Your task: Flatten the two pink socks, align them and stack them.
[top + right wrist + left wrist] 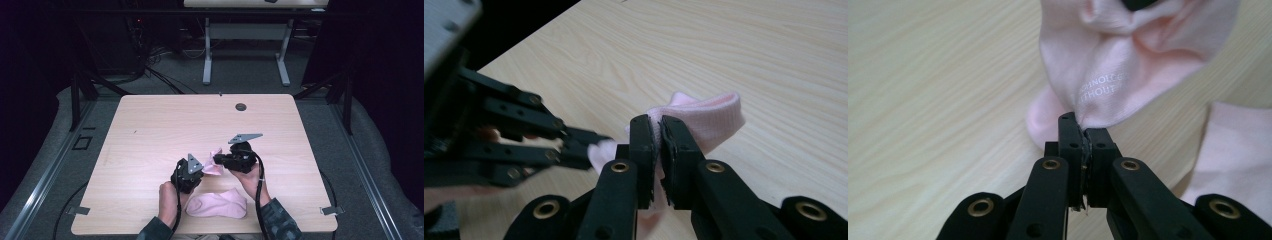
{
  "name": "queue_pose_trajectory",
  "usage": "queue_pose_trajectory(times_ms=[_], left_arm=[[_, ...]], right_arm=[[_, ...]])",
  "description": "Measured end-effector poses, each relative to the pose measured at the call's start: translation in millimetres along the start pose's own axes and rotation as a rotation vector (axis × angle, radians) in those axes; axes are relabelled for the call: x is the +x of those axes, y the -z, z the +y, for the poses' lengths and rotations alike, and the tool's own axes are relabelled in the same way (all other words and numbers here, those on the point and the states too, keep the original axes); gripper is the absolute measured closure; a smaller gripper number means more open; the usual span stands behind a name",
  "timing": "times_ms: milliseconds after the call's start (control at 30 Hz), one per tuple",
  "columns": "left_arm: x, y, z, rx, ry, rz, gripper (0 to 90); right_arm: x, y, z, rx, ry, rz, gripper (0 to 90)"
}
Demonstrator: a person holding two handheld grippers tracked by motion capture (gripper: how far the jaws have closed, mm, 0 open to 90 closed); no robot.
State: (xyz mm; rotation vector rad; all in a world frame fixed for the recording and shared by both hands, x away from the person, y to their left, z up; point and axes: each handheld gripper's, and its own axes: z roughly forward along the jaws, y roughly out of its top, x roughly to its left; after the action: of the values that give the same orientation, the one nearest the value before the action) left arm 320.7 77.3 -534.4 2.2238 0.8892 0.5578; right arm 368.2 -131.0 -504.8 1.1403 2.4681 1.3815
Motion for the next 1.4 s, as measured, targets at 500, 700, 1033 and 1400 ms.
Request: queue_pose_trajectory(times_ms=[500, 700, 1033, 1400], left_arm=[[27.6, 4.5, -12.1, 0.057, 0.137, -0.128, 36.9], [55.1, -13.8, -10.7, 0.124, 0.229, -0.136, 40.2], [47.2, -49.7, -0.3, 0.222, 0.189, -0.155, 54.2], [41.8, -49.2, -1.1, 0.209, 0.124, -0.155, 88.4]], right_arm=[[-44.0, 13.0, -50.6, 0.138, -0.080, -0.144, 57.4], [-40.5, 8.3, -45.0, 0.143, -0.048, -0.166, 53.0], [-44.5, -13.3, -46.4, 0.215, -0.024, -0.190, 68.0], [-49.4, -17.2, -53.2, 0.231, -0.026, -0.171, 84.9]])
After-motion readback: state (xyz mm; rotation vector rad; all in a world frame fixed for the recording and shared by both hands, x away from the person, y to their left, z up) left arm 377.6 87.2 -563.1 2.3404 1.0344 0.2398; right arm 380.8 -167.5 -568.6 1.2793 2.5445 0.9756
